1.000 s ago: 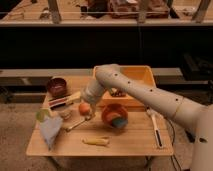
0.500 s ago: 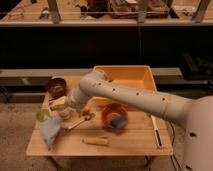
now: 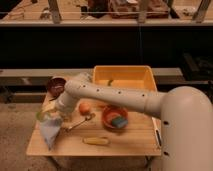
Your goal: Wipe table surface with towel
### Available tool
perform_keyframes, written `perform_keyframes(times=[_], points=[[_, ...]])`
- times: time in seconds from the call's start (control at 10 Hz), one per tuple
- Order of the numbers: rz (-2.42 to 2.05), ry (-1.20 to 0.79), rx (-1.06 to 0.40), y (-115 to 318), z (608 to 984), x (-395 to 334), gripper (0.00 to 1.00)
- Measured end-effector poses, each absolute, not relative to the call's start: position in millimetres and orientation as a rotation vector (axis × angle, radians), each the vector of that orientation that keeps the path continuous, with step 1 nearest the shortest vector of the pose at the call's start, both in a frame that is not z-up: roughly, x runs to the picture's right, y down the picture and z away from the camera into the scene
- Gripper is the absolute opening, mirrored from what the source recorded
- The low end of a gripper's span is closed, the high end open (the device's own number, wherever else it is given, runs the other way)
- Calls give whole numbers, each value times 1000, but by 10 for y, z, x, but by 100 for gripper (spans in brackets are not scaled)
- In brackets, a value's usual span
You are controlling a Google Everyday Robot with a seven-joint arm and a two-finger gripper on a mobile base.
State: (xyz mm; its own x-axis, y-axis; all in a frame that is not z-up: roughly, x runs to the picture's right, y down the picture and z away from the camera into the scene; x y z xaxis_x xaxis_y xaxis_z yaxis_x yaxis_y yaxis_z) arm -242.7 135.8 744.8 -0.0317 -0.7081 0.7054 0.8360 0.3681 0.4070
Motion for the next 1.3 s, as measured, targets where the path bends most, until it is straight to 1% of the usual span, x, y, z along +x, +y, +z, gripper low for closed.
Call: perform_keyframes(times=[0.2, 0.3, 0.4, 0.5, 0.6, 0.8, 1.0, 1.1, 1.3], points=[[-1240, -1021, -186, 1478, 7506, -2381, 79], [-1233, -1030, -189, 1514, 7525, -2393, 73], [-1228, -1037, -187, 1545, 7547, -2407, 66], [-1222, -1049, -183, 1587, 7571, -2435, 54], [-1219, -1056, -178, 1608, 7586, -2452, 46], [-1215, -1075, -162, 1679, 7637, -2535, 24], [-1207, -1087, -139, 1669, 7620, -2538, 5], [-1194, -1094, -118, 1633, 7591, -2501, 0], [-1134, -1127, -32, 1454, 7431, -2316, 0]])
